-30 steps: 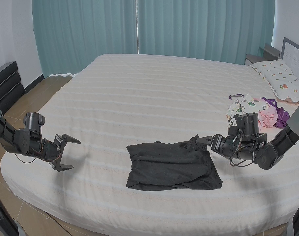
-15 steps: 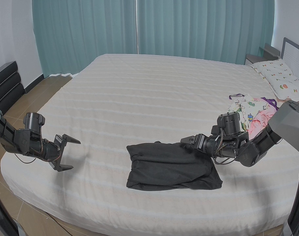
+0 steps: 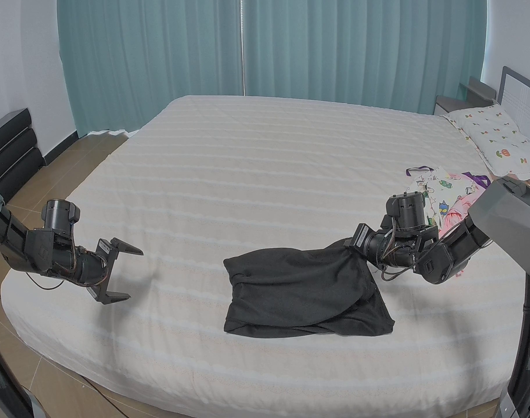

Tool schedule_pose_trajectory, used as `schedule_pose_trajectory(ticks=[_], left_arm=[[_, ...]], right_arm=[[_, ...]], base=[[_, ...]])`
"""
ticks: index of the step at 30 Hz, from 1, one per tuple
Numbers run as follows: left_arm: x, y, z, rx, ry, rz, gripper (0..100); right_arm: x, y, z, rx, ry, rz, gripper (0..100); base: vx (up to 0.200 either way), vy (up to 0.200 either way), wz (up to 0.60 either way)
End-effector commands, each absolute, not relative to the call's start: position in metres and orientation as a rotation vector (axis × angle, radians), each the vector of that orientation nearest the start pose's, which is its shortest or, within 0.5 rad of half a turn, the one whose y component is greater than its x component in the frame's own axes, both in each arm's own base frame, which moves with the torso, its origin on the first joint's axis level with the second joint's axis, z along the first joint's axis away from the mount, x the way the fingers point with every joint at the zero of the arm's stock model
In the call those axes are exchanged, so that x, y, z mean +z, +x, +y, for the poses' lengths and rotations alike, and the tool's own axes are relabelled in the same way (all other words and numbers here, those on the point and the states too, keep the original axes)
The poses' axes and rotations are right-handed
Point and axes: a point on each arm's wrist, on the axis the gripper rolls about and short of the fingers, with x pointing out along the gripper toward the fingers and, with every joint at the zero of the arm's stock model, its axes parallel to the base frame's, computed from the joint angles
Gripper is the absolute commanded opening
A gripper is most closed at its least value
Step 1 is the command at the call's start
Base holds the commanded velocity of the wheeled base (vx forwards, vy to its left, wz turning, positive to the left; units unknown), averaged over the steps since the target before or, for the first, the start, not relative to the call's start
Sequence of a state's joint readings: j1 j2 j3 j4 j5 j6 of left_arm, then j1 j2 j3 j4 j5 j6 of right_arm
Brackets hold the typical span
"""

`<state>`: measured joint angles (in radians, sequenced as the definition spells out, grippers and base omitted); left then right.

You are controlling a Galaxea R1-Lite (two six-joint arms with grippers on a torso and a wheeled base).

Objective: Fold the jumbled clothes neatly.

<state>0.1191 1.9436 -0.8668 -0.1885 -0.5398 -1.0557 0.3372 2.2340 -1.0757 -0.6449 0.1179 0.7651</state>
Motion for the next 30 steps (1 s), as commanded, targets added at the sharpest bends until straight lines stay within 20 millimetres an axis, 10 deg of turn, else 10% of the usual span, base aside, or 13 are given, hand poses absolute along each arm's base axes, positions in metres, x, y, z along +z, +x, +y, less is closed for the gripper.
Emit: schedule_pose_trajectory(ticks=[1, 10, 11, 21, 30], left_arm=[[0.083, 0.321, 0.027, 0.096, -1.264, 0.999, 100], [0.081, 0.321, 0.027, 0.099, -1.263, 1.004, 100], [0.081, 0.321, 0.027, 0.099, -1.263, 1.004, 100], [0.080, 0.322, 0.027, 0.101, -1.264, 1.007, 100], [0.079, 0.321, 0.025, 0.096, -1.262, 1.014, 100]], right_arm=[[0.059, 0.396, 0.132, 0.207, 0.706, 0.637, 0], [0.049, 0.404, 0.125, 0.171, 0.765, 0.649, 0], [0.049, 0.404, 0.125, 0.171, 0.765, 0.649, 100], [0.053, 0.402, 0.117, 0.170, 0.811, 0.559, 100], [0.057, 0.332, 0.101, 0.201, 0.620, 0.651, 100]], base=[[0.000, 0.000, 0.00], [0.000, 0.000, 0.00], [0.000, 0.000, 0.00], [0.000, 0.000, 0.00], [0.000, 0.000, 0.00]])
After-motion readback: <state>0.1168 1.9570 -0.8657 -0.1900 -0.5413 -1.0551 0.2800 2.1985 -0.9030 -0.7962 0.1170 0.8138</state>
